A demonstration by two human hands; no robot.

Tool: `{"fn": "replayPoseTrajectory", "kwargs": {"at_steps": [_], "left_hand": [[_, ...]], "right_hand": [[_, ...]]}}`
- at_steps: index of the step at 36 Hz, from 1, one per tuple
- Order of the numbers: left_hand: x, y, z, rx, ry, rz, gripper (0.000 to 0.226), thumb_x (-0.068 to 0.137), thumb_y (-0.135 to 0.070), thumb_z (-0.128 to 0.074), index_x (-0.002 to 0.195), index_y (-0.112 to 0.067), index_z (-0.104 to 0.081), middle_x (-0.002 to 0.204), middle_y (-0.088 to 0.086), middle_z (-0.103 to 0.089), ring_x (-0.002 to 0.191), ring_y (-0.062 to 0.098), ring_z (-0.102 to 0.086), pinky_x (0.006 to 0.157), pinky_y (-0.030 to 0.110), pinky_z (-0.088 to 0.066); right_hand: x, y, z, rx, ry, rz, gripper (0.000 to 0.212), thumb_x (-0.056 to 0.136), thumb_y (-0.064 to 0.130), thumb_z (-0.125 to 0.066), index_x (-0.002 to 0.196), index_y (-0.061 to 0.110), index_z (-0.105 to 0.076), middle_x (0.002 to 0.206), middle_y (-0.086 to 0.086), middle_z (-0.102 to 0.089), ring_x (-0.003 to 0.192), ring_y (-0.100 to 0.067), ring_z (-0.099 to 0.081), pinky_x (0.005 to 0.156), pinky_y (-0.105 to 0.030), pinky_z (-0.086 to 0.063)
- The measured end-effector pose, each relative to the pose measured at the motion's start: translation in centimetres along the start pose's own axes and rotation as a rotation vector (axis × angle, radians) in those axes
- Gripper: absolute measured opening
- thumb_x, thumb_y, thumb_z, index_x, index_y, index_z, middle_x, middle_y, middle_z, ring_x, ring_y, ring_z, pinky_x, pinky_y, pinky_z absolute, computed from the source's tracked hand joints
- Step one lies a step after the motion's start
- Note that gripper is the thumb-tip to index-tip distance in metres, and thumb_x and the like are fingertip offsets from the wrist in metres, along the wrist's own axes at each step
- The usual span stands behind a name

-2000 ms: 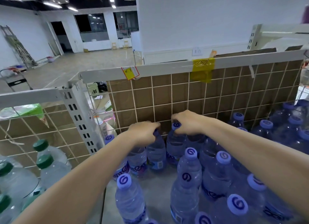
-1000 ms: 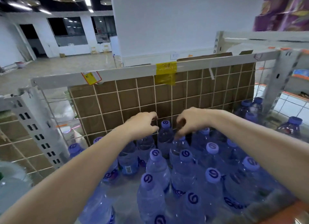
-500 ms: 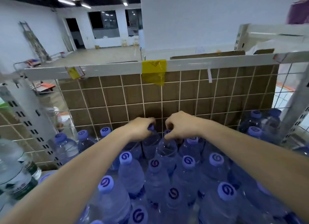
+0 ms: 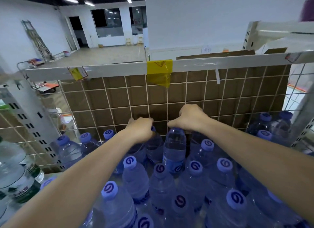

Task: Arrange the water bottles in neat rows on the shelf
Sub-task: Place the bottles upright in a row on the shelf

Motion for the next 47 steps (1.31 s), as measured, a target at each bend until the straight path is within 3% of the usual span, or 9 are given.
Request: {"fn": "replayPoseTrajectory", "kwargs": {"at_steps": [6, 11, 16, 20, 29, 34, 38, 42, 47], "left_hand": [[0.3, -0.6, -0.4, 0.039, 0.049, -0.038, 0.018, 0.094, -0.034, -0.052, 0.106, -0.023, -0.044, 0.094, -0.001, -0.053, 0.110, 0.029, -0.055, 0.103, 0.047, -0.027], [0.7, -0.8, -1.1, 0.046, 0.082, -0.054, 0.048, 0.093, -0.041, -0.050, 0.136, -0.022, -0.039, 0.125, 0.008, -0.058, 0.118, 0.032, -0.051, 0.101, 0.045, -0.030], [1.0, -1.0, -1.1, 0.012, 0.089, -0.070, 0.037, 0.091, -0.035, -0.051, 0.124, -0.019, -0.046, 0.117, 0.007, -0.059, 0.112, 0.031, -0.053, 0.095, 0.042, -0.033], [1.2, -0.8, -1.3, -0.001, 0.092, -0.062, 0.031, 0.090, -0.032, -0.052, 0.119, -0.020, -0.048, 0.109, 0.005, -0.059, 0.110, 0.030, -0.054, 0.092, 0.041, -0.033], [1.0, -1.0, -1.2, -0.059, 0.105, -0.111, 0.046, 0.089, -0.035, -0.057, 0.132, -0.022, -0.046, 0.125, 0.009, -0.055, 0.109, 0.028, -0.054, 0.088, 0.040, -0.048], [0.8, -2.5, 1.1, 0.011, -0.041, -0.150, 0.046, 0.091, -0.039, -0.055, 0.130, -0.018, -0.047, 0.122, 0.008, -0.051, 0.111, 0.029, -0.053, 0.086, 0.038, -0.043], [0.3, -5.4, 3.1, -0.011, -0.157, -0.234, 0.045, 0.091, -0.040, -0.053, 0.131, -0.019, -0.047, 0.126, 0.006, -0.052, 0.116, 0.027, -0.052, 0.095, 0.042, -0.044], [0.0, -8.9, 3.4, -0.074, -0.131, -0.333, 0.043, 0.092, -0.039, -0.055, 0.130, -0.019, -0.049, 0.128, 0.005, -0.053, 0.117, 0.026, -0.052, 0.099, 0.042, -0.043], [1.0, -12.1, 2.3, -0.103, -0.043, -0.371, 0.054, 0.092, -0.042, -0.055, 0.141, -0.023, -0.042, 0.141, 0.004, -0.047, 0.123, 0.024, -0.049, 0.100, 0.042, -0.044]], "right_hand": [[-0.2, 0.2, 1.9, 0.012, -0.110, -0.019, 0.041, 0.069, 0.050, -0.071, 0.062, 0.011, -0.058, 0.065, -0.003, -0.059, 0.064, -0.018, -0.057, 0.048, -0.024, -0.037], [-0.2, 0.5, 1.9, 0.013, -0.072, -0.022, 0.039, 0.069, 0.048, -0.073, 0.072, 0.010, -0.063, 0.074, -0.005, -0.064, 0.072, -0.021, -0.062, 0.055, -0.027, -0.047], [0.0, -0.3, -0.1, -0.030, 0.015, -0.034, 0.038, 0.073, 0.047, -0.072, 0.081, 0.011, -0.066, 0.079, -0.005, -0.066, 0.074, -0.020, -0.064, 0.055, -0.026, -0.047], [0.7, -0.7, -2.0, -0.019, 0.103, -0.051, 0.039, 0.076, 0.044, -0.072, 0.093, 0.008, -0.068, 0.087, -0.007, -0.068, 0.080, -0.021, -0.066, 0.066, -0.031, -0.054], [1.1, -1.4, -1.0, -0.053, 0.205, -0.044, 0.036, 0.084, 0.039, -0.072, 0.089, 0.003, -0.070, 0.067, -0.005, -0.065, 0.055, -0.014, -0.062, 0.047, -0.022, -0.045], [0.5, -2.1, 2.9, -0.092, 0.066, 0.033, 0.026, 0.087, 0.033, -0.069, 0.095, 0.009, -0.074, 0.078, -0.008, -0.070, 0.063, -0.017, -0.063, 0.055, -0.024, -0.049], [-0.6, -4.2, 4.9, -0.186, -0.004, 0.002, 0.027, 0.084, 0.034, -0.070, 0.103, 0.015, -0.073, 0.095, -0.004, -0.069, 0.083, -0.021, -0.064, 0.079, -0.037, -0.056], [-2.4, -6.4, 5.2, -0.355, 0.045, -0.092, 0.031, 0.084, 0.039, -0.068, 0.106, 0.018, -0.069, 0.103, -0.003, -0.067, 0.093, -0.023, -0.062, 0.077, -0.035, -0.052], [-4.3, -8.9, 4.2, -0.539, 0.224, -0.183, 0.033, 0.079, 0.046, -0.068, 0.091, 0.016, -0.066, 0.072, 0.000, -0.059, 0.074, -0.022, -0.062, 0.064, -0.029, -0.047]]}}
Point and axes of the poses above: each hand's wrist, its own x-axis towards the middle knuckle, its own z-axis out of the back of the hand, y = z × x, the point moved 10 cm from there along x, towards the middle knuckle
